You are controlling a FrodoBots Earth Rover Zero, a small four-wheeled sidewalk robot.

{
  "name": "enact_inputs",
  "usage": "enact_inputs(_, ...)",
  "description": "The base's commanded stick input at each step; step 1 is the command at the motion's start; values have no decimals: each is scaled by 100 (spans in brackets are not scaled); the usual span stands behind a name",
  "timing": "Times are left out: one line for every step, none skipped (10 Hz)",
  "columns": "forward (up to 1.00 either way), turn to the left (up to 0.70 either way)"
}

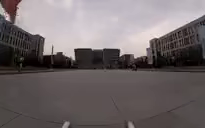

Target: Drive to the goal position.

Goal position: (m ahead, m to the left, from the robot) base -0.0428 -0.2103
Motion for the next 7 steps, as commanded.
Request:
enact_inputs(60,0)
enact_inputs(60,0)
enact_inputs(60,0)
enact_inputs(60,0)
enact_inputs(60,0)
enact_inputs(60,0)
enact_inputs(60,2)
